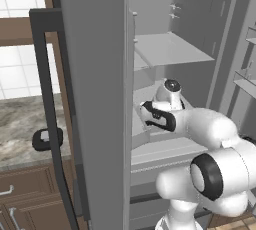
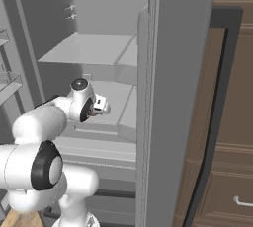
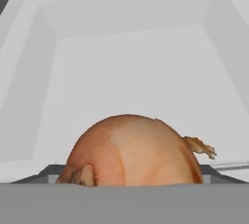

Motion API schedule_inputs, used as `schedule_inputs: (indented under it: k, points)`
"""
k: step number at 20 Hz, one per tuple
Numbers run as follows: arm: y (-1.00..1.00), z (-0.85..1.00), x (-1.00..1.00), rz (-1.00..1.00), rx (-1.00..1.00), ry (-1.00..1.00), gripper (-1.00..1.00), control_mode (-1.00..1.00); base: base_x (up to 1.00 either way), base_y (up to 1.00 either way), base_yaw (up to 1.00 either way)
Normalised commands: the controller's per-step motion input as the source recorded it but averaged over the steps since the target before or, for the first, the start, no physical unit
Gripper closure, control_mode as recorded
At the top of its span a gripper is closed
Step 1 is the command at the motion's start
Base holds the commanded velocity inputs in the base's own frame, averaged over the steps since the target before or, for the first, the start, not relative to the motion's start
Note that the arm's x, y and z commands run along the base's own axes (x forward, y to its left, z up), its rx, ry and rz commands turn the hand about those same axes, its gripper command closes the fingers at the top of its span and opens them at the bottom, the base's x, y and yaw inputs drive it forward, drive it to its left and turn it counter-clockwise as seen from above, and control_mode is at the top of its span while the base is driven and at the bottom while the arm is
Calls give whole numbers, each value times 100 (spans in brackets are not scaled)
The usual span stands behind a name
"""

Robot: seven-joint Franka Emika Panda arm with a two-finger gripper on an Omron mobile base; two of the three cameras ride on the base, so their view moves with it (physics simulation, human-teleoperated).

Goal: Grab the onion and garlic from the fridge, place them in the blender, close the lid, and turn on the blender to create a marinade.

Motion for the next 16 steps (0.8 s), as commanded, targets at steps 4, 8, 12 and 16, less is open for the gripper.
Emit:
schedule_inputs:
  k: [4, 8, 12, 16]
  points:
    - [-59, 88, -100, -7, 0, -3, 100, -100, 0, 0, 0]
    - [-48, 94, -100, -4, 0, 0, 100, -100, 0, 0, 0]
    - [-38, 88, -100, -3, 0, 0, 100, -100, 0, 0, 0]
    - [-22, 84, -100, -2, 0, 0, 100, -100, 0, 0, 0]
